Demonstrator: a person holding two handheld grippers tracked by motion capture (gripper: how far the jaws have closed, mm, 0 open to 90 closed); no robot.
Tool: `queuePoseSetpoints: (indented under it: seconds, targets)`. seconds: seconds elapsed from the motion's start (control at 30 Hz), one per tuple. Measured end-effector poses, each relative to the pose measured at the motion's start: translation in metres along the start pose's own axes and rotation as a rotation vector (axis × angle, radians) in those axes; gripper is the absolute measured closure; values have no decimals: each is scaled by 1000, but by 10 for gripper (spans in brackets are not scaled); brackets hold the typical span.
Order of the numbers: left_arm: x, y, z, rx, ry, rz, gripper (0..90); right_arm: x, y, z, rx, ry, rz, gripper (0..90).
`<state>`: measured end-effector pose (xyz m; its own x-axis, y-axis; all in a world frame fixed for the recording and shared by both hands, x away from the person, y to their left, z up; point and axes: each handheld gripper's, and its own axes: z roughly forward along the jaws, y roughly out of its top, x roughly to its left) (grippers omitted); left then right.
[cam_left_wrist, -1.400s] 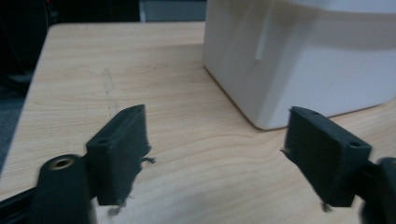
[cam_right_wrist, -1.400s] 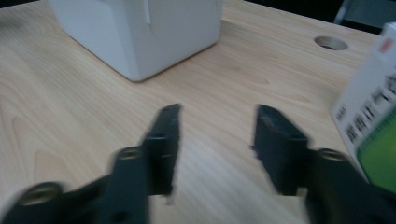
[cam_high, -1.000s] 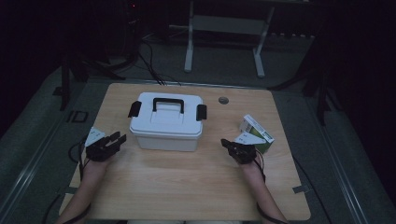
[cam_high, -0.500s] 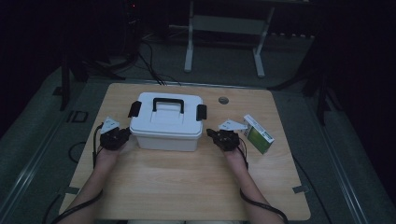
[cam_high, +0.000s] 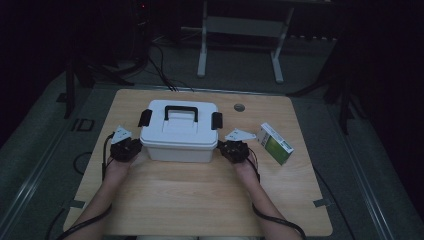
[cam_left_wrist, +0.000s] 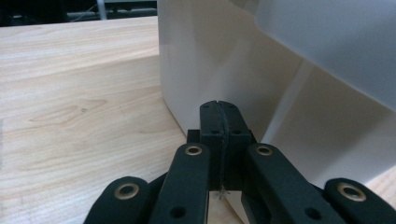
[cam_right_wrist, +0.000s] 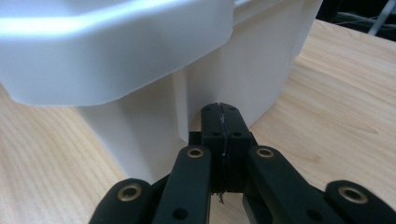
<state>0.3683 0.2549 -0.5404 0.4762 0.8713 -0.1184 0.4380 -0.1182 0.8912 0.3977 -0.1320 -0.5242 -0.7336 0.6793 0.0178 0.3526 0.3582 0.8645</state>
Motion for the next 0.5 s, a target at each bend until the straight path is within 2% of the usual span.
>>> queuePoseSetpoints:
  seconds: [0.17,0.5]
  targets:
    - [-8,-2,-5,9,-4,14,896,-1,-5,-6,-11,17,30,900]
    - [-27,-8,-15,20,-33,21,897,6,-14,-26,4,1,2,900]
